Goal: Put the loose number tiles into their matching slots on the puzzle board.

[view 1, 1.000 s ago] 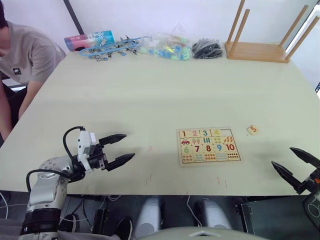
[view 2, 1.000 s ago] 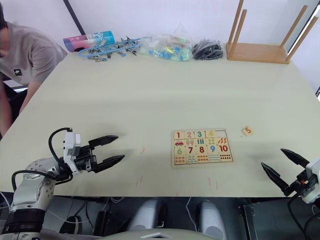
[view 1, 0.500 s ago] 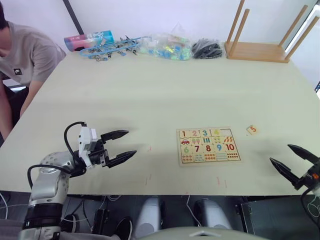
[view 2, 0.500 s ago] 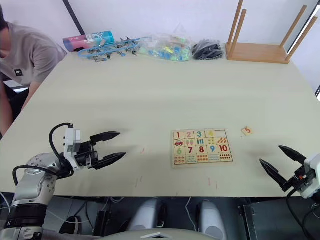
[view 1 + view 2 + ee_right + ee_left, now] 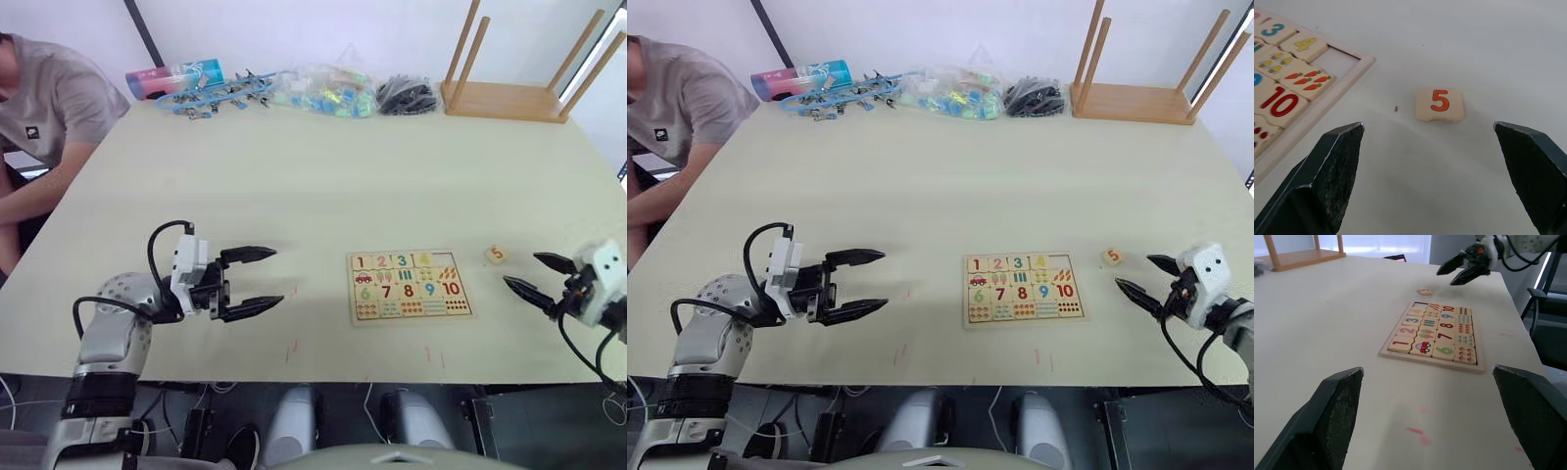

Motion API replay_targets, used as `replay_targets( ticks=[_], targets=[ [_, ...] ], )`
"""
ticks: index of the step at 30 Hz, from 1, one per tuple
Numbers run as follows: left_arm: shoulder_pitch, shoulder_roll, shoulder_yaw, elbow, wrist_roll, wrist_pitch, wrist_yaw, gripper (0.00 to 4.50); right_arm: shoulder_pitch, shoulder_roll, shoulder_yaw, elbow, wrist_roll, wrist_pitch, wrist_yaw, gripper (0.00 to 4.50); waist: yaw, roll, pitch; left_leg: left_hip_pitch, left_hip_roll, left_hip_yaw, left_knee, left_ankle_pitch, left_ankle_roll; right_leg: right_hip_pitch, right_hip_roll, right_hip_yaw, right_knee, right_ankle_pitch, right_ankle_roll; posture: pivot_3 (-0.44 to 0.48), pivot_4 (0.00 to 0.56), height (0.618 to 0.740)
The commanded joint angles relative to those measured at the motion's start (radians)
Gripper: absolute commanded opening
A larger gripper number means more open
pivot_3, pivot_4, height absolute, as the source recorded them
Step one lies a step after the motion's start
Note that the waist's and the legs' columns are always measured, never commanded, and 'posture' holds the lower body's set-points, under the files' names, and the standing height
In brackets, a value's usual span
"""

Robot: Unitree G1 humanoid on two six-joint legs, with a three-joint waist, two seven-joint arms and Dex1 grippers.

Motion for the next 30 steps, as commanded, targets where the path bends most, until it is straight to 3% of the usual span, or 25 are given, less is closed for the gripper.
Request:
replay_targets(
  ticks=[1, 9, 17, 23, 25, 30],
  targets=[
    [-0.029, 0.001, -0.013, -0.038, -0.024, 0.001, -0.021, 4.5, -0.083, -0.024, 0.038, 0.057, -0.043, 0.011, -0.01, 4.43, -0.001, 0.0, 0.0, 0.0, 0.0, 0.0, 0.0, 0.0, 0.0, 0.0, 0.0, 0.0, 0.0, 0.0, 0.0, 0.0, 0.15, 0.737],
    [-0.058, 0.002, -0.027, -0.044, -0.036, 0.0, -0.05, 4.5, -0.249, -0.003, 0.14, 0.21, -0.106, 0.044, -0.004, 4.43, 0.0, 0.0, 0.0, -0.001, 0.0, 0.0, 0.001, 0.0, 0.0, 0.0, 0.0, 0.0, 0.0, 0.0, 0.0, 0.0, 0.15, 0.737],
    [-0.049, 0.005, -0.021, -0.062, -0.056, 0.007, -0.069, 4.5, -0.254, 0.017, 0.186, 0.209, -0.125, 0.082, 0.006, 4.43, -0.002, 0.0, 0.0, -0.001, 0.0, 0.0, 0.0, 0.0, 0.0, 0.0, 0.0, 0.0, 0.0, 0.0, 0.0, 0.0, 0.15, 0.737],
    [-0.05, 0.004, -0.021, -0.048, -0.056, -0.007, -0.086, 4.5, -0.217, 0.02, 0.173, 0.181, -0.123, 0.094, -0.012, 1.83, -0.002, -0.001, 0.0, 0.0, 0.0, 0.0, 0.001, 0.0, 0.0, 0.0, 0.0, 0.0, 0.001, 0.0, 0.0, 0.0, 0.15, 0.737],
    [-0.051, 0.0, -0.024, -0.043, -0.054, -0.012, -0.091, 4.5, -0.201, 0.032, 0.154, 0.161, -0.112, 0.105, -0.035, 1.55, 0.0, -0.002, -0.001, 0.0, 0.0, 0.0, 0.001, 0.0, 0.0, 0.001, 0.0, 0.0, 0.001, 0.0, 0.0, 0.0, 0.15, 0.737],
    [-0.054, -0.005, -0.031, -0.035, -0.05, -0.021, -0.103, 4.5, -0.151, 0.055, 0.106, 0.075, -0.097, 0.145, -0.118, 1.55, 0.002, -0.002, -0.001, 0.0, 0.0, -0.001, 0.001, 0.0, 0.0, 0.001, 0.0, -0.001, 0.001, 0.0, 0.0, 0.0, 0.15, 0.737]
  ],
)
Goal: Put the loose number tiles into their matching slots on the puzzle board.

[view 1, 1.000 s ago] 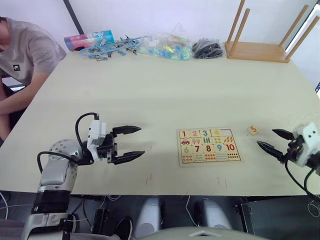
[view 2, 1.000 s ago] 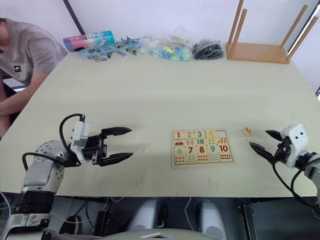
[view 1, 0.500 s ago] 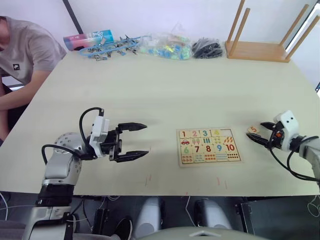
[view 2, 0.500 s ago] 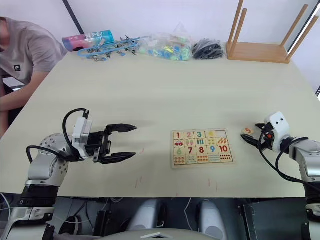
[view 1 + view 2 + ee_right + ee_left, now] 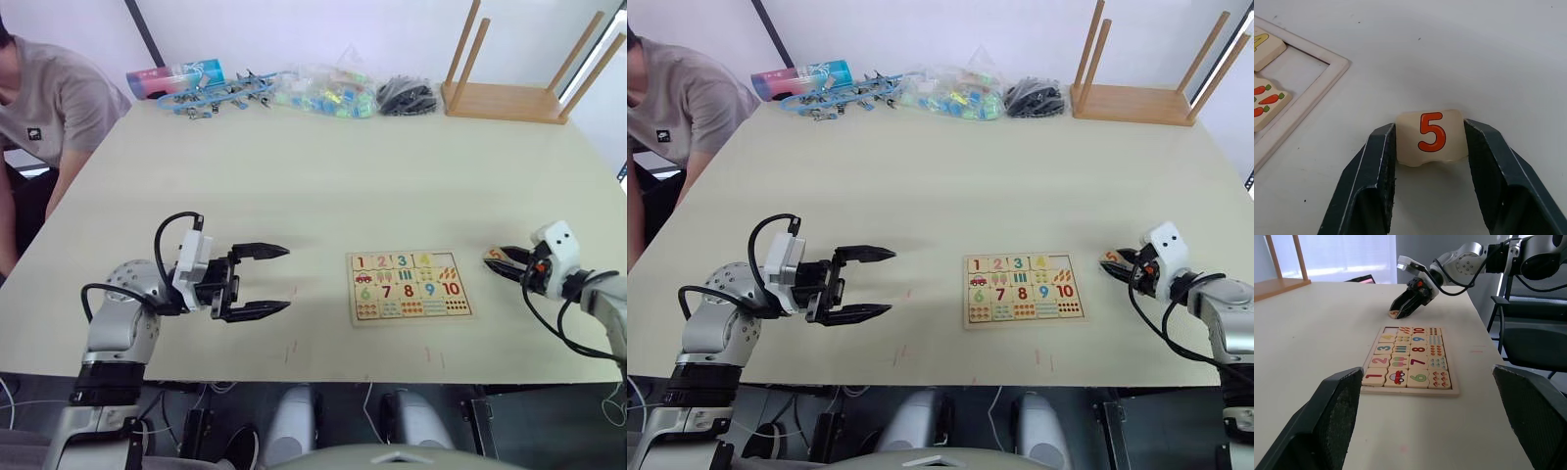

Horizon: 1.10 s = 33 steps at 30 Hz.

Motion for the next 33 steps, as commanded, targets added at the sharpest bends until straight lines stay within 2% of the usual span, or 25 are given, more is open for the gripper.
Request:
replay_targets(
  ticks=[1, 9, 16, 24, 33],
  targets=[
    [-0.006, 0.001, 0.002, -0.007, -0.011, -0.018, -0.016, 4.5, 0.056, 0.016, -0.04, -0.073, 0.004, 0.051, -0.074, 1.55, 0.001, 0.0, 0.0, 0.0, 0.0, 0.0, 0.0, 0.0, 0.0, 0.0, 0.0, 0.0, 0.0, 0.0, 0.0, 0.0, 0.15, 0.737],
    [-0.033, 0.0, -0.008, 0.026, -0.008, -0.033, -0.059, 4.5, 0.29, 0.154, -0.168, -0.545, 0.093, 0.345, -0.354, 1.55, 0.001, 0.0, 0.0, -0.002, 0.0, -0.002, 0.0, 0.0, 0.0, 0.0, -0.001, -0.002, 0.0, 0.0, 0.0, 0.0, 0.15, 0.737],
    [-0.049, -0.001, -0.023, 0.051, -0.006, -0.051, -0.078, 4.5, 0.396, 0.342, -0.201, -0.803, 0.12, 0.508, -0.577, 1.55, -0.002, 0.0, 0.0, -0.001, 0.0, -0.002, -0.001, 0.0, 0.0, -0.001, 0.0, -0.001, 0.0, 0.0, 0.0, 0.0, 0.15, 0.737],
    [-0.042, 0.007, -0.024, 0.057, -0.012, -0.056, -0.08, 4.5, 0.426, 0.483, -0.267, -0.93, 0.197, 0.675, -0.703, 1.55, -0.001, 0.0, 0.0, -0.002, 0.001, -0.002, -0.001, 0.0, 0.0, -0.001, 0.0, -0.001, 0.0, 0.0, 0.0, 0.0, 0.15, 0.737],
    [-0.045, 0.003, -0.03, 0.066, -0.01, -0.063, -0.08, 4.5, 0.455, 0.454, -0.222, -0.898, 0.158, 0.639, -0.698, 1.55, -0.002, 0.0, 0.0, -0.002, 0.001, -0.002, -0.001, 0.0, 0.0, -0.001, 0.0, -0.001, 0.0, 0.0, 0.0, 0.0, 0.15, 0.737]
  ],
)
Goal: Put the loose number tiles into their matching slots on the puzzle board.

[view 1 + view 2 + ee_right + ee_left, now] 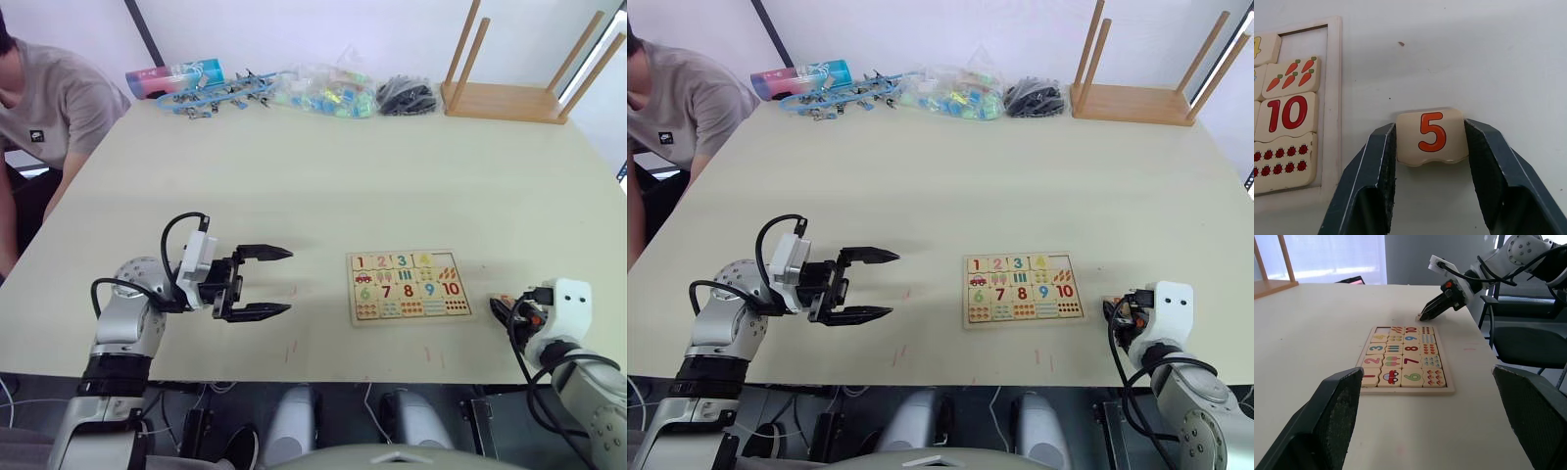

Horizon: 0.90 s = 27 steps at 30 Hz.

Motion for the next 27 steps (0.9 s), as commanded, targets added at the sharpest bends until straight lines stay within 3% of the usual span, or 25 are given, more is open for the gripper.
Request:
replay_targets(
  ticks=[1, 3, 4, 8, 11, 18, 27],
  targets=[
    [-0.002, 0.007, 0.008, -0.012, -0.011, -0.016, -0.033, 4.5, 0.023, -0.021, 0.012, 0.012, -0.02, -0.03, 0.007, 1.55, 0.0, 0.0, 0.0, 0.0, 0.0, 0.0, 0.0, 0.0, 0.0, 0.0, 0.0, 0.0, 0.0, 0.0, 0.0, 0.0, 0.15, 0.737],
    [0.001, 0.008, 0.008, -0.016, -0.013, -0.016, -0.033, 4.5, 0.036, -0.041, 0.025, 0.016, -0.038, -0.071, 0.023, 2.55, 0.0, 0.0, 0.0, 0.0, 0.0, 0.0, 0.0, 0.0, 0.0, 0.0, 0.0, 0.0, 0.0, 0.0, 0.0, 0.0, 0.15, 0.737],
    [0.002, 0.008, 0.008, -0.016, -0.013, -0.015, -0.033, 4.5, 0.04, -0.046, 0.029, 0.018, -0.043, -0.083, 0.027, 2.66, 0.0, 0.0, 0.0, 0.0, 0.0, 0.0, 0.0, 0.0, 0.0, 0.0, 0.0, 0.0, 0.0, 0.0, 0.0, 0.0, 0.15, 0.737],
    [0.005, 0.013, 0.004, -0.015, -0.018, -0.018, -0.034, 4.5, 0.048, -0.043, -0.004, 0.006, -0.032, -0.167, 0.045, 4.43, 0.001, 0.0, 0.0, 0.0, 0.0, 0.0, 0.0, 0.0, 0.0, 0.0, 0.0, 0.0, 0.0, 0.0, 0.0, 0.0, 0.15, 0.737],
    [0.0, 0.018, -0.004, -0.01, -0.022, -0.021, -0.034, 4.5, 0.048, -0.077, -0.037, -0.017, -0.003, -0.19, 0.085, 4.43, 0.0, 0.0, 0.0, 0.0, 0.0, 0.0, 0.0, 0.0, 0.0, 0.0, 0.0, 0.0, 0.0, 0.0, 0.0, 0.0, 0.15, 0.737],
    [-0.033, 0.047, -0.046, 0.022, -0.043, -0.044, -0.034, 4.5, 0.074, -0.282, -0.111, 0.094, 0.12, -0.345, 0.457, 4.43, 0.0, 0.0, 0.0, 0.0, 0.0, 0.0, 0.0, 0.0, 0.0, 0.0, 0.0, 0.0, 0.0, 0.0, 0.0, 0.0, 0.15, 0.737],
    [-0.045, 0.052, -0.063, 0.018, -0.057, -0.043, -0.034, 4.5, 0.006, -0.556, -0.034, 0.475, 0.024, -0.708, 0.93, 4.43, -0.001, 0.0, 0.0, 0.0, -0.001, 0.002, 0.0, 0.0, 0.0, 0.0, 0.001, 0.001, -0.001, 0.0, 0.0, 0.0, 0.15, 0.737]
  ],
)
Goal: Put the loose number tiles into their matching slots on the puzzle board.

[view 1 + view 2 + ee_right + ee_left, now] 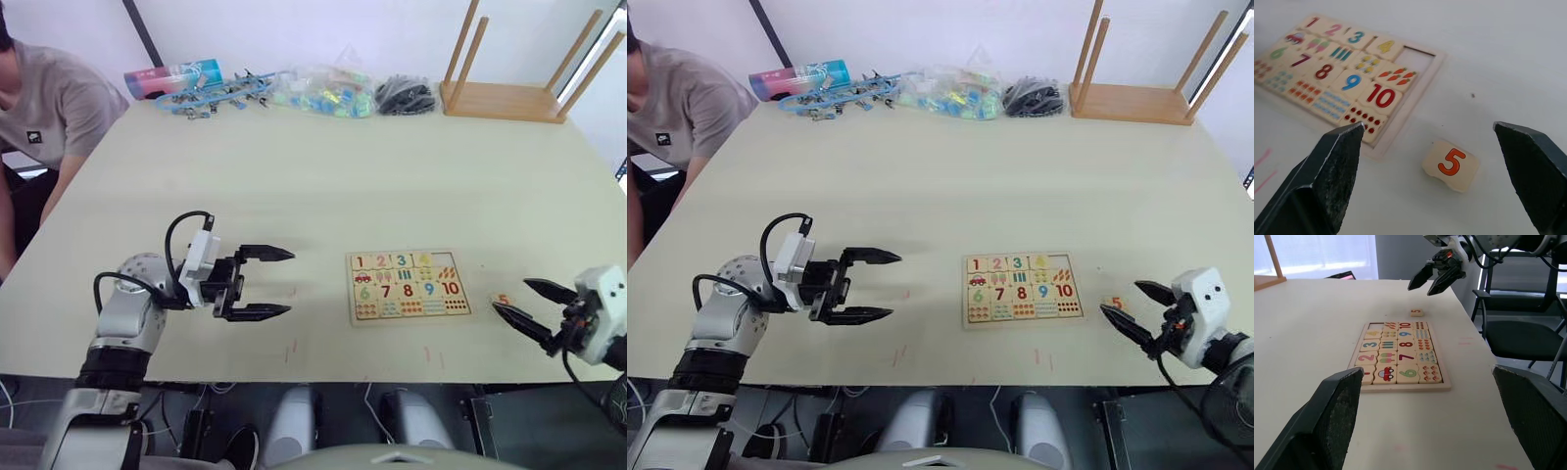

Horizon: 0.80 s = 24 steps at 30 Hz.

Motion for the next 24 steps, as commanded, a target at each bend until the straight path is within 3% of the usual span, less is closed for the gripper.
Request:
replay_targets(
  ticks=[1, 5, 14, 24],
  targets=[
    [-0.005, 0.01, 0.009, -0.025, -0.027, -0.008, -0.031, 4.5, -0.064, -0.066, 0.049, 0.165, -0.087, -0.242, 0.17, 4.43, -0.001, 0.0, 0.0, 0.0, 0.0, 0.0, 0.0, 0.0, 0.0, 0.0, 0.001, 0.0, 0.0, 0.0, 0.0, 0.0, 0.15, 0.737],
    [0.007, 0.009, 0.019, -0.043, -0.028, -0.002, -0.031, 4.5, -0.197, -0.126, 0.141, 0.4, -0.153, -0.485, 0.365, 4.43, -0.001, 0.001, 0.001, 0.0, 0.0, 0.001, 0.0, 0.0, 0.0, 0.0, 0.001, 0.0, 0.0, 0.0, 0.0, 0.0, 0.15, 0.737],
    [0.0, 0.001, 0.027, -0.056, -0.019, 0.012, -0.025, 4.5, -0.497, -0.169, 0.335, 0.813, -0.288, -0.757, 0.569, 4.43, 0.001, 0.001, 0.001, 0.0, 0.0, 0.001, 0.001, 0.0, 0.0, 0.0, 0.001, 0.0, 0.0, 0.0, 0.0, 0.0, 0.15, 0.737],
    [0.004, 0.001, 0.034, -0.065, -0.019, 0.017, -0.019, 4.5, -0.623, -0.176, 0.42, 1.0, -0.348, -0.883, 0.638, 4.43, 0.0, 0.001, 0.001, 0.0, 0.001, 0.001, 0.001, 0.0, -0.001, 0.0, 0.001, 0.0, 0.0, 0.0, 0.0, 0.0, 0.15, 0.737]
  ],
)
